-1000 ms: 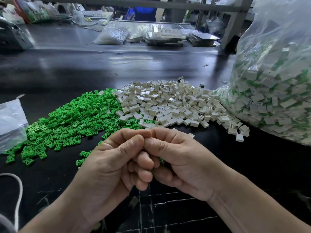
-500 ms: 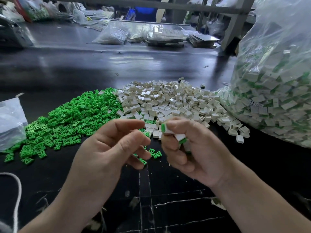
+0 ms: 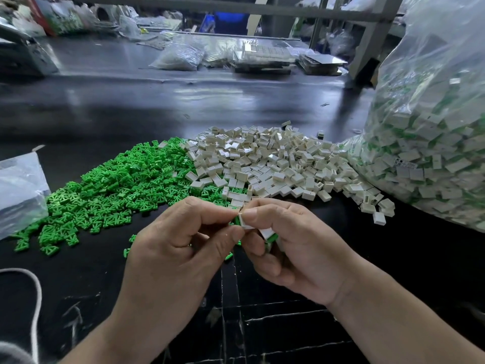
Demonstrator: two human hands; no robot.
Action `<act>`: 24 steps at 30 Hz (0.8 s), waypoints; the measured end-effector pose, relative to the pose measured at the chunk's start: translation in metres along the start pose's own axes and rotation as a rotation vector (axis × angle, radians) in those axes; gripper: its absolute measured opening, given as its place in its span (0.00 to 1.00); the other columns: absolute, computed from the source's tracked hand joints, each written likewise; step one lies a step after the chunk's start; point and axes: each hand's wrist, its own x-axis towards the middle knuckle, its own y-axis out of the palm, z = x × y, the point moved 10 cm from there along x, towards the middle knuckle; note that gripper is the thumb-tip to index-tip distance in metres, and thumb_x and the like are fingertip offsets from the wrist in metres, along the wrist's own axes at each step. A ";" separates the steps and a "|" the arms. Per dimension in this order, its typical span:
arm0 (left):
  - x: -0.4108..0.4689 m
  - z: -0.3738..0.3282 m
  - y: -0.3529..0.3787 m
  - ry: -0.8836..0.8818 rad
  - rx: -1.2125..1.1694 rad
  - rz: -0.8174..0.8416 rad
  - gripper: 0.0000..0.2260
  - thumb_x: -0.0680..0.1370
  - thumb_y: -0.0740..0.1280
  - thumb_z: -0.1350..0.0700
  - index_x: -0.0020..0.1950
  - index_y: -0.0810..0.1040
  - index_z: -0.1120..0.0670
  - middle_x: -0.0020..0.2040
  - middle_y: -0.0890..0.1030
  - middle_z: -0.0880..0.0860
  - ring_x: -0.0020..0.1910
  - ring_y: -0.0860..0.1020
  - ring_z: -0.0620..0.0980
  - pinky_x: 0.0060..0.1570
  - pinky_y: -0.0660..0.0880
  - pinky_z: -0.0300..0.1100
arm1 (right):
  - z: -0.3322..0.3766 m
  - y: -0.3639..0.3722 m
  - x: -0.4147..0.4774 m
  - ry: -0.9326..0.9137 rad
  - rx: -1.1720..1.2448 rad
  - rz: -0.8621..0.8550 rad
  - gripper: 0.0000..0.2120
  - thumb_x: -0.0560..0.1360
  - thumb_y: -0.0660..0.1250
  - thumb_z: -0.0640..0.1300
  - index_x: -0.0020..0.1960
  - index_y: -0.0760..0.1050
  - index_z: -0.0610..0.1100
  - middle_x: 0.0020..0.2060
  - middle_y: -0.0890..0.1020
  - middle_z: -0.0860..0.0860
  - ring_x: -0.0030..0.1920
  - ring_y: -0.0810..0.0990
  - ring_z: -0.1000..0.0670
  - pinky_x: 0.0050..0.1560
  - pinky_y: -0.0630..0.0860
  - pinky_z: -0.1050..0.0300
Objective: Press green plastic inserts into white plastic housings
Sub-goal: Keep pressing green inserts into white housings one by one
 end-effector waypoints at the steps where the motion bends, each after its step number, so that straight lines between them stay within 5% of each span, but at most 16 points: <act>1: 0.000 -0.001 0.000 0.007 0.012 0.002 0.07 0.71 0.72 0.47 0.48 0.81 0.42 0.43 0.83 0.44 0.41 0.82 0.47 0.37 0.77 0.35 | 0.001 0.000 0.000 -0.006 0.014 0.007 0.05 0.73 0.66 0.45 0.38 0.75 0.45 0.29 0.74 0.49 0.21 0.68 0.54 0.20 0.59 0.67; 7: -0.002 0.007 -0.006 -0.059 0.148 -0.005 0.07 0.74 0.72 0.44 0.51 0.79 0.38 0.43 0.82 0.38 0.40 0.82 0.40 0.36 0.74 0.26 | 0.041 -0.015 -0.005 -0.202 0.460 0.148 0.05 0.68 0.70 0.40 0.42 0.75 0.41 0.37 0.78 0.44 0.27 0.76 0.53 0.19 0.71 0.65; 11: 0.000 0.018 0.004 -0.085 0.351 0.128 0.10 0.73 0.66 0.39 0.50 0.80 0.41 0.45 0.80 0.35 0.44 0.78 0.35 0.37 0.72 0.25 | 0.054 -0.065 -0.007 -0.244 0.412 -0.108 0.06 0.68 0.72 0.42 0.43 0.77 0.44 0.36 0.77 0.48 0.25 0.73 0.55 0.16 0.66 0.66; 13: -0.001 0.025 0.010 -0.085 0.518 0.192 0.14 0.73 0.64 0.35 0.49 0.80 0.42 0.42 0.80 0.37 0.42 0.78 0.38 0.37 0.73 0.31 | 0.055 -0.097 -0.013 -0.224 0.114 -0.359 0.02 0.72 0.71 0.39 0.43 0.79 0.44 0.33 0.78 0.48 0.23 0.71 0.55 0.17 0.63 0.67; 15: -0.004 0.031 0.016 -0.072 0.683 0.248 0.18 0.72 0.60 0.33 0.50 0.79 0.42 0.44 0.79 0.38 0.42 0.77 0.40 0.37 0.73 0.38 | 0.062 -0.121 -0.025 -0.171 -0.477 -0.605 0.06 0.74 0.69 0.39 0.44 0.83 0.48 0.31 0.81 0.50 0.24 0.72 0.53 0.21 0.64 0.65; 18: -0.005 0.037 0.021 -0.071 0.807 0.301 0.16 0.71 0.63 0.35 0.50 0.80 0.43 0.43 0.77 0.39 0.41 0.75 0.43 0.32 0.65 0.36 | 0.064 -0.123 -0.029 0.032 -1.297 -0.675 0.07 0.73 0.66 0.45 0.44 0.82 0.53 0.33 0.82 0.54 0.33 0.78 0.55 0.32 0.71 0.60; 24: -0.007 0.041 0.028 -0.069 0.860 0.378 0.15 0.72 0.64 0.35 0.51 0.78 0.43 0.41 0.75 0.40 0.41 0.74 0.43 0.35 0.69 0.39 | 0.038 -0.103 -0.025 0.248 -1.401 -0.440 0.05 0.75 0.71 0.55 0.47 0.82 0.54 0.39 0.81 0.58 0.39 0.79 0.59 0.37 0.74 0.61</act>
